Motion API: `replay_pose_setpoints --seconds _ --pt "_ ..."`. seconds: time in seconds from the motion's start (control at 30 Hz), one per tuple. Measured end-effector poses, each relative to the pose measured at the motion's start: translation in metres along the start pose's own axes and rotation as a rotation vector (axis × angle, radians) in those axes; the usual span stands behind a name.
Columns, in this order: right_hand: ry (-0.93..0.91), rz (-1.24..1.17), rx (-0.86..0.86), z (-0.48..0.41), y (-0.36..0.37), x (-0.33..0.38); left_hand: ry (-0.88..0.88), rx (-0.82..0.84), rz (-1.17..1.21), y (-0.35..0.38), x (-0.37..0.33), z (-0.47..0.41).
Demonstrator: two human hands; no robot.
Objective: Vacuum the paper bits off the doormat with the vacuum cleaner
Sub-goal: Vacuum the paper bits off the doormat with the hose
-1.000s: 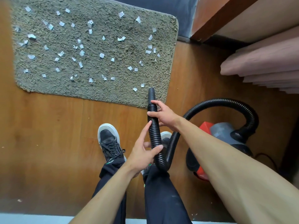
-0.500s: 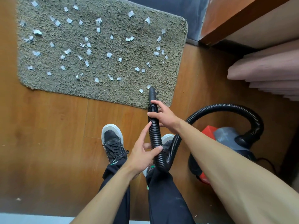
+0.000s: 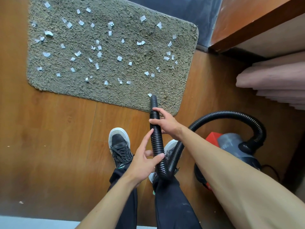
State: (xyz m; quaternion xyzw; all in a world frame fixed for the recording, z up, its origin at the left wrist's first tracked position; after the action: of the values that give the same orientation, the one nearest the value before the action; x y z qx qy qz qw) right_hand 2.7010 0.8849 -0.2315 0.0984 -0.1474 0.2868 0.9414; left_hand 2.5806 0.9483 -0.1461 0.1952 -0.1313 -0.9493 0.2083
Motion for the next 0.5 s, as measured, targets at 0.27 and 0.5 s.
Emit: replay_pose_setpoints --seconds 0.27,0.5 --pt "-0.003 0.029 -0.020 -0.008 0.020 0.014 0.011 -0.026 0.018 -0.017 -0.008 0.002" --pt "-0.068 0.002 -0.088 -0.011 0.024 0.044 0.061 0.017 -0.051 -0.033 -0.037 -0.002"
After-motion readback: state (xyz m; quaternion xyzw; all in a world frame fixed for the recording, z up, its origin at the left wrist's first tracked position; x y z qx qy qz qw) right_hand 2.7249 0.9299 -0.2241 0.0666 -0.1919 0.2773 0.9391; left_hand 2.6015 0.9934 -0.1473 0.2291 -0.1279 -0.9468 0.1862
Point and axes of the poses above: each hand's wrist, its own z-axis away from the middle knuckle, its own y-axis out of the palm, x = y × z, the point moved 7 cm from there along -z, towards the middle knuckle
